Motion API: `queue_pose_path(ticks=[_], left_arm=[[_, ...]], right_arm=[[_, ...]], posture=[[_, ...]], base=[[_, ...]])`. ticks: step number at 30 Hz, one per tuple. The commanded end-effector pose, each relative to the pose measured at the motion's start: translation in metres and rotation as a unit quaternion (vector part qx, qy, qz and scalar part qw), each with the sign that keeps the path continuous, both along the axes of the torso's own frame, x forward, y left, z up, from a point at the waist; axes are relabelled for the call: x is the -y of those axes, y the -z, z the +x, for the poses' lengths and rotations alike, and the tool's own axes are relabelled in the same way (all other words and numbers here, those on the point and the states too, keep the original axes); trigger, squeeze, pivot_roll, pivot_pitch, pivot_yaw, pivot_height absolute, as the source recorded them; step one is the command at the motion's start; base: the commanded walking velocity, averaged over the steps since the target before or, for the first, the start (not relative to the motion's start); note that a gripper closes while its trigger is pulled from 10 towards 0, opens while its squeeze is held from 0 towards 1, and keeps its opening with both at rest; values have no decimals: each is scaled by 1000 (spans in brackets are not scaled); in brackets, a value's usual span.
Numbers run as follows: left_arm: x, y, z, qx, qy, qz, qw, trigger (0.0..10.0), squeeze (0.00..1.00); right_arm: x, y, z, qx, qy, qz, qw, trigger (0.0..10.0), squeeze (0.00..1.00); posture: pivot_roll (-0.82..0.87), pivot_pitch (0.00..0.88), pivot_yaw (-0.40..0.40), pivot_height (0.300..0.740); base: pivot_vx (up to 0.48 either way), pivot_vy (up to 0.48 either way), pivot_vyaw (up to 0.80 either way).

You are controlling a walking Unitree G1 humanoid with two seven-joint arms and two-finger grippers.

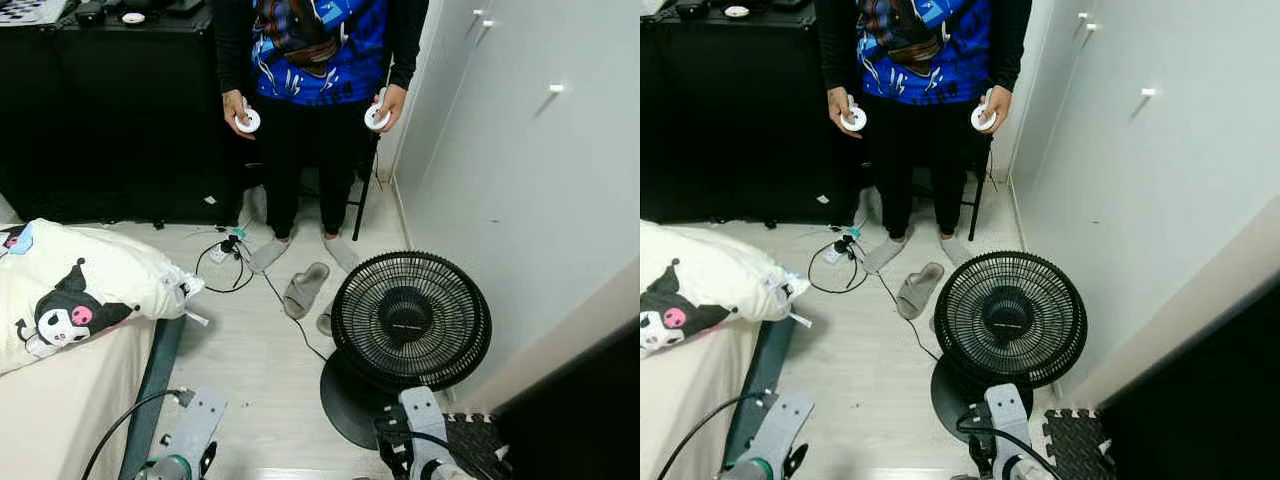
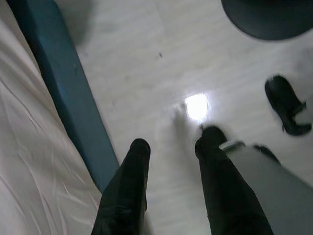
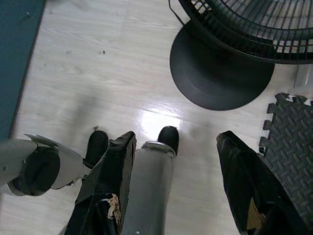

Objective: Clean up the room

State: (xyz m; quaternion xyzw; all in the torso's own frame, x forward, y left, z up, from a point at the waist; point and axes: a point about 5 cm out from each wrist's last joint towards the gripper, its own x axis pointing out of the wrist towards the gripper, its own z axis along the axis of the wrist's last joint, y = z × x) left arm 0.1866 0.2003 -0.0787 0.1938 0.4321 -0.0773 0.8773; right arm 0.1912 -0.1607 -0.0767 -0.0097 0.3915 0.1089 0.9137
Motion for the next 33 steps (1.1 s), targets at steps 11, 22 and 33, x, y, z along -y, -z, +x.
queue_pose_path(ticks=[11,22,33], left_arm=[[15,12,-20,-41,25,14,999,10000,0],[34,13,-17,-44,31,9,999,10000,0],[31,13,-18,-42,33,11,999,10000,0]], right_arm=[[0,7,-10,-43,-47,-29,998,10000,0],[-4,9,-14,-52,-51,-10,997,10000,0],[-3,7,-11,-48,-51,-11,997,10000,0]], posture=[[-60,0,26,740],[-55,0,10,740],[-55,0,8,740]], base=[[0,0,432],[0,0,769],[0,0,775]])
